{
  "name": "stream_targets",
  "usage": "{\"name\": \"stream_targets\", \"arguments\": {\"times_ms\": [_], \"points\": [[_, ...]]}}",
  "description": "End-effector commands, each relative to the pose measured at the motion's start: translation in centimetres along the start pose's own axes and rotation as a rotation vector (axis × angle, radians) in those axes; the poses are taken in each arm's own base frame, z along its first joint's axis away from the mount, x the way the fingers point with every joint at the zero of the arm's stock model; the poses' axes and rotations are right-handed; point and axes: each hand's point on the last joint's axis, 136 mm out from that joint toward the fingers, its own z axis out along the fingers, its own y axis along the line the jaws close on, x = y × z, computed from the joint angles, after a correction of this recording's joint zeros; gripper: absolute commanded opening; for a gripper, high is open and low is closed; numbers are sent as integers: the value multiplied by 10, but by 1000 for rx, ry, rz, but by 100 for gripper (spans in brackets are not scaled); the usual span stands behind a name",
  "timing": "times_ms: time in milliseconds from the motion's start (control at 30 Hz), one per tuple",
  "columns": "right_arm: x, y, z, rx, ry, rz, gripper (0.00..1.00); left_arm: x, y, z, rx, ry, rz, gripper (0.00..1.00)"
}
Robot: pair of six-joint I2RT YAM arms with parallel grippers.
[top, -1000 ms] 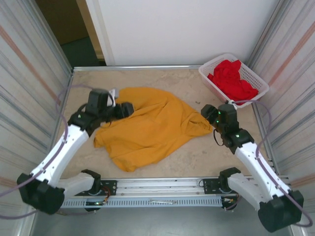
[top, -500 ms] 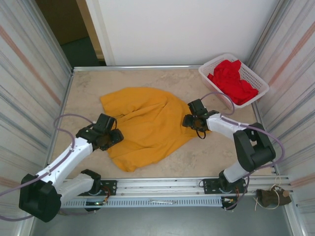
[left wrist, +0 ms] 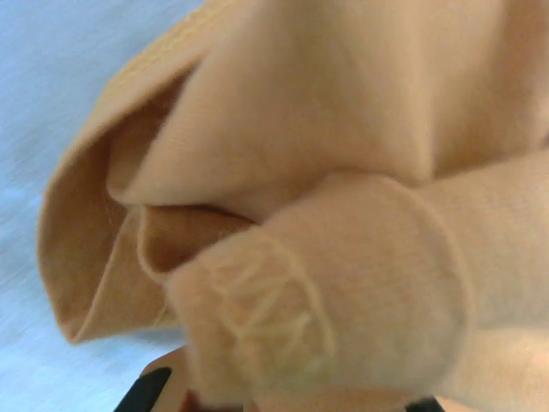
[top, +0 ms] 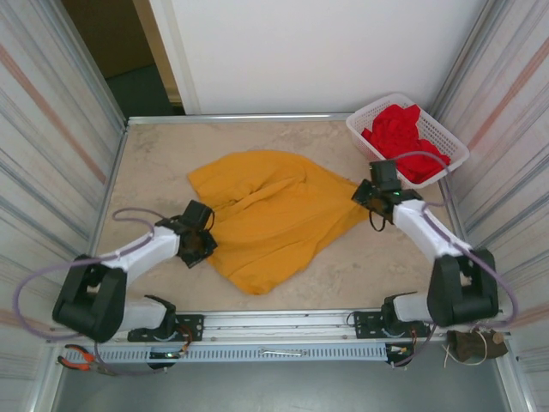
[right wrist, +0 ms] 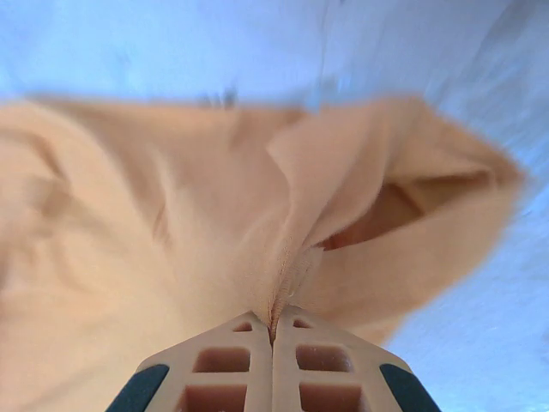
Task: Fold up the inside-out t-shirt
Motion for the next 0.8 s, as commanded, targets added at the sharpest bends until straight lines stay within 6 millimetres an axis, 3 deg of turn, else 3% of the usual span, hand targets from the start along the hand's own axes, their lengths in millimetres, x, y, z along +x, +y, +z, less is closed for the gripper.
{"name": "stream_targets", "arguments": {"times_ms": [0,133,200,267,367,467,633,767], "points": [[-20,-6,-39,-12,-78,67,0,-66,-83,-19,194,-131,144,0],[-5,-23,-57,-7,-96,136,0,-126,-147,-39,245,-202,315,0],[6,-35,-65,2,-110,185,0,-156,-173,-56,264,-250,397,0],[16,-43,-65,3,-111,216,0,-173,-189,-69,289,-251,453,0],[27,-47,-62,0,-87,232,0,-183,-194,-84,297,-236,481,43],[32,-45,-57,-12,-64,230,0,-164,-171,-80,281,-196,431,54],[31,-39,-51,-26,-51,214,0,-88,-121,-46,307,-90,223,55],[26,-33,-50,-35,-50,195,0,-41,-111,-22,365,-29,104,54]]}}
